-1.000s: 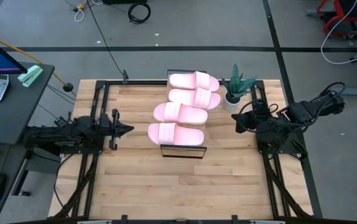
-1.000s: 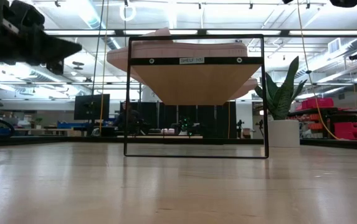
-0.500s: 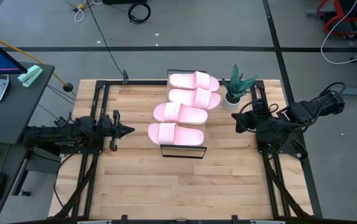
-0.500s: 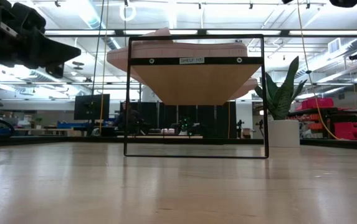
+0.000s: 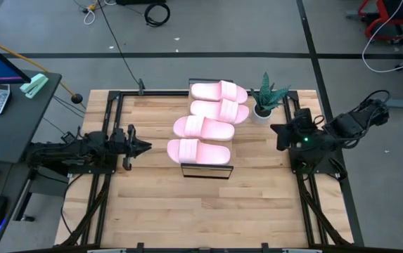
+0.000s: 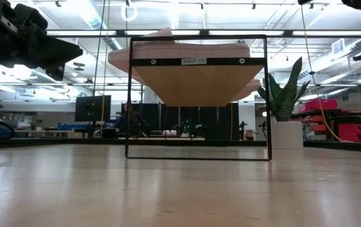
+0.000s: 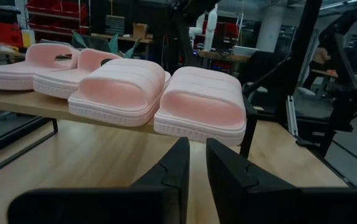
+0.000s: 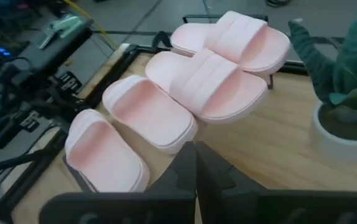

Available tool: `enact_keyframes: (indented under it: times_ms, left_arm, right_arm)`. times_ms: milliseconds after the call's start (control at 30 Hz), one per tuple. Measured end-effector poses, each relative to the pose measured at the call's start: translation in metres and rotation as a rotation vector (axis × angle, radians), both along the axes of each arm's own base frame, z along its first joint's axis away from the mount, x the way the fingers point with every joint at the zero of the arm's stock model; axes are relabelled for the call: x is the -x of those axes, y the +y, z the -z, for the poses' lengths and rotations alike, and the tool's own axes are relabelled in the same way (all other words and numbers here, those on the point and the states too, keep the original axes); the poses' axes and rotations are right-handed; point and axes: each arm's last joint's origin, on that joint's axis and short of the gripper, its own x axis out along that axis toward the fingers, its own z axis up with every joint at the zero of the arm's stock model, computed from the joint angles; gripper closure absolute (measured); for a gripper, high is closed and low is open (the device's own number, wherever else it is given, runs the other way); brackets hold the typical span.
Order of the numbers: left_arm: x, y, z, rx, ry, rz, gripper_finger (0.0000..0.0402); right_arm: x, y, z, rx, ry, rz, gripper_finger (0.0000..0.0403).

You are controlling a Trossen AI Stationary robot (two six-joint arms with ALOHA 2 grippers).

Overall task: Pick and place slides into the shelf
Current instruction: Return to Home Position

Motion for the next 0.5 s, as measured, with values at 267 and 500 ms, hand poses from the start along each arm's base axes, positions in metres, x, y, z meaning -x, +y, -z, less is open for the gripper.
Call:
enact_keyframes:
  times_ms: [267,500]
  left_arm:
    - [0.0,0.0,-0.001,0.0,-0.008,0.0,0.0344]
    - [0.0,0.0,-0.001,0.0,-0.009,0.0,0.035]
  right_arm:
    - [0.017,0.01,0.051,-0.088,-0.234,-0.158,0.0403]
    - [0.014,0.011,0.092,-0.072,-0.461,-0.349,0.0403]
